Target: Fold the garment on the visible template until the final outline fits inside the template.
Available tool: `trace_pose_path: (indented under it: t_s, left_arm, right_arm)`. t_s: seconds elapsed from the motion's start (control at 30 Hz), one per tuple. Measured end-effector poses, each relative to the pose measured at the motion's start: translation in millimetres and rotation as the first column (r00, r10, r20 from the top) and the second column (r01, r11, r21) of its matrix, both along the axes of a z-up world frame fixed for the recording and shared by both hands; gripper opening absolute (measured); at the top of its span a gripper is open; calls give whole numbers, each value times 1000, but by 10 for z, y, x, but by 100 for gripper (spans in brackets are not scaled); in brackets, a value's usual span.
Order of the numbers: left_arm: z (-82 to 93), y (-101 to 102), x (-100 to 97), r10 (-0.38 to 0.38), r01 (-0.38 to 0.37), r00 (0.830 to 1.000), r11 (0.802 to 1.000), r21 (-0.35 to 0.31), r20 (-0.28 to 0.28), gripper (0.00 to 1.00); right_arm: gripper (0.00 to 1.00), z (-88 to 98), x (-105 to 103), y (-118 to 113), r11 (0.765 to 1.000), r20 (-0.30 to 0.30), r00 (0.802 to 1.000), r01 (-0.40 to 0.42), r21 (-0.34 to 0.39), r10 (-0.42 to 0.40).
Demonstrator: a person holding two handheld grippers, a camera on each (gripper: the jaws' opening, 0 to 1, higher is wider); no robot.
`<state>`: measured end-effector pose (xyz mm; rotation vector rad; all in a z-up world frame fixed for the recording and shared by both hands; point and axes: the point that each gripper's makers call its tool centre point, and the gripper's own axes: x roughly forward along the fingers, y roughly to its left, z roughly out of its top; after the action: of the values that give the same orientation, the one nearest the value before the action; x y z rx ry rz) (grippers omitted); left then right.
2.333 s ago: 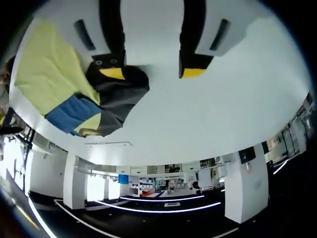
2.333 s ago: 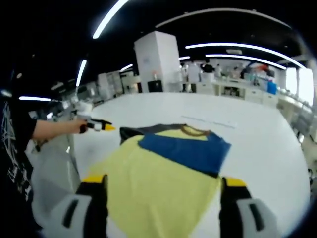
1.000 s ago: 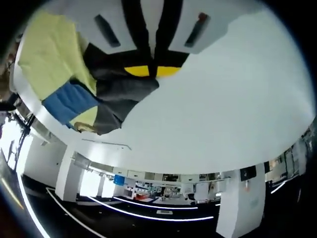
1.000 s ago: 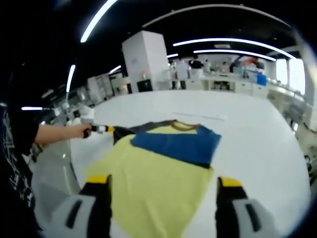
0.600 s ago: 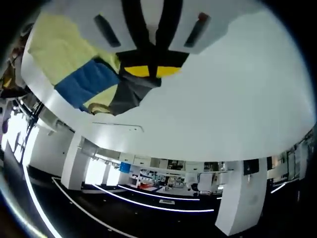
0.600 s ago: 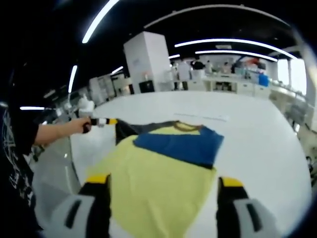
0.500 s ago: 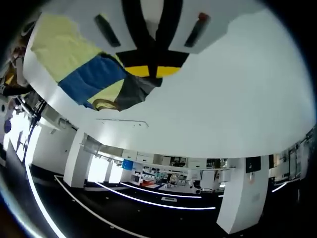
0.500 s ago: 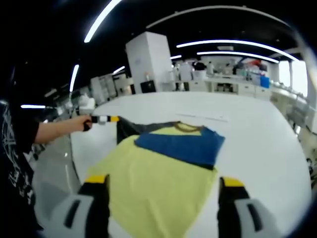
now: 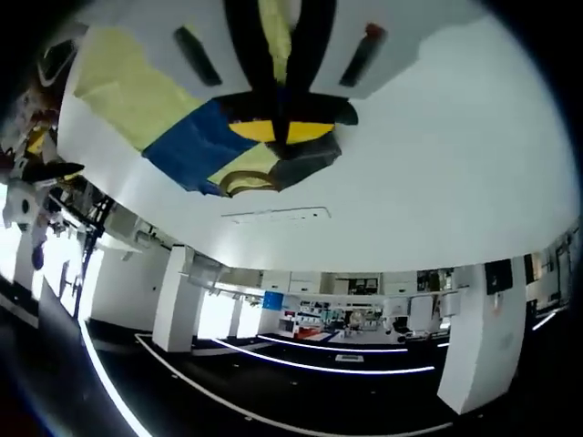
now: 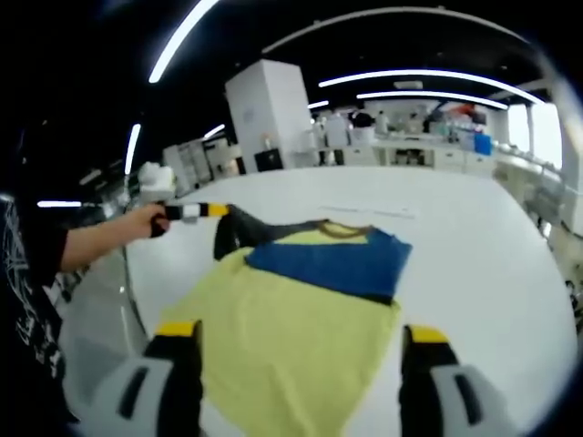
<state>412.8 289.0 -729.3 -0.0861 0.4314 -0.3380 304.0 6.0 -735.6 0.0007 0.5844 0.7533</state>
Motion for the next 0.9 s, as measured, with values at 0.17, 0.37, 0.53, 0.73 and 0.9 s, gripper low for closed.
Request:
trace_pose_path:
  t_s: [0.17, 0.37, 0.53, 0.73, 0.9]
  left_arm:
    - [-201, -333, -49, -60, 61, 998, 998, 24, -26, 0]
    - [-467, -524, -142, -81, 86, 994, 994, 70, -67, 0]
    - [-747, -613, -209, -78, 90, 992, 988, 123, -98, 0]
    - [-959, -666, -258, -78, 106, 986, 975, 193, -146, 0]
    - [-1062, -650, -271, -57, 91, 984, 975, 201, -166, 0]
  right_arm:
    - [90, -3, -6, -11, 1000, 0, 1000, 4, 1, -4]
    - [90, -15, 1, -47, 1000, -1, 1000, 12, 2, -12]
    - [90, -42, -7, -44, 1000, -6, 1000, 14, 3, -14]
    - [90, -59, -5, -43, 1000, -10, 1000, 11, 3, -11]
    - [90, -60, -4, -48, 1000, -9, 1000, 15, 6, -15]
